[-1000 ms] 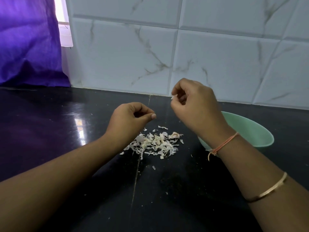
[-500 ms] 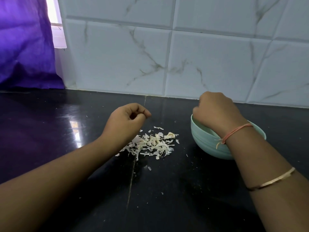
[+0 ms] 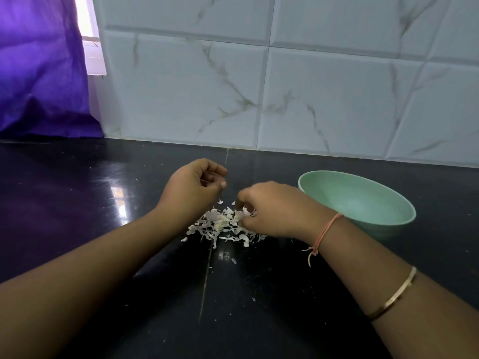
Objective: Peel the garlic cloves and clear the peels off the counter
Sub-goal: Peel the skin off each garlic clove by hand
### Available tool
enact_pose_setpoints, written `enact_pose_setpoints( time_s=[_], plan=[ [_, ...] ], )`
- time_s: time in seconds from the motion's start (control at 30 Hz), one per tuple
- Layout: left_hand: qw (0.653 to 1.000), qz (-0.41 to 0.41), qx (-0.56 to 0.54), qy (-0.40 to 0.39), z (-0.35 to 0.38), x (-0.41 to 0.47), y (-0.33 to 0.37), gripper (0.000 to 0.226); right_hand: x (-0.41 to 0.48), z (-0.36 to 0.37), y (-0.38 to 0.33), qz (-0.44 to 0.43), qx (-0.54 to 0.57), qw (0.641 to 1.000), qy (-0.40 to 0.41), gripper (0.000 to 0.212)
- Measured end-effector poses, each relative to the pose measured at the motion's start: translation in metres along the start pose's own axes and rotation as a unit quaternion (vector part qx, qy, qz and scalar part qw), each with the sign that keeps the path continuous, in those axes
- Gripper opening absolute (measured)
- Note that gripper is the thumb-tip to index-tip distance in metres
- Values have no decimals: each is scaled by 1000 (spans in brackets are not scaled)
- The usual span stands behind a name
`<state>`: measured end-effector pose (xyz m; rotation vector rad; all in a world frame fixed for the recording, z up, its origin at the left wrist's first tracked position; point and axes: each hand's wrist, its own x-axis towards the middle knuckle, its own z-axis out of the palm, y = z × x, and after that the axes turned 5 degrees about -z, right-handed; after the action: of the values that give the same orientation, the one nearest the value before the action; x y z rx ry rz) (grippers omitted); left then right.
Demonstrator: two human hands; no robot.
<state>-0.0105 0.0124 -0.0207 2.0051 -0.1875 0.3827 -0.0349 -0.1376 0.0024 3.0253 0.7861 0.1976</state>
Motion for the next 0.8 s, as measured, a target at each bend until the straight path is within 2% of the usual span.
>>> enact_pose_setpoints(
  time_s=[0.13,0.37,0.53,0.67,0.8],
  plan=[
    [1000,2,21,-20,-2,0,0,19,6,11,-1,-1,46,999,-5,29],
    [999,0,24,-48,-2,-1,3,21,9,11,5,0,185,979,90,38],
    [996,-33,-41,-71,-3,-1,6,18,9,9,7,11,304,940,156,38],
    [983,-84,-106,-122,-3,-3,8,18,10,9,6,10,348,919,183,33],
    [973,-94,-139,-158,-4,-5,10,13,11,11,6,14,386,900,203,35]
  ],
)
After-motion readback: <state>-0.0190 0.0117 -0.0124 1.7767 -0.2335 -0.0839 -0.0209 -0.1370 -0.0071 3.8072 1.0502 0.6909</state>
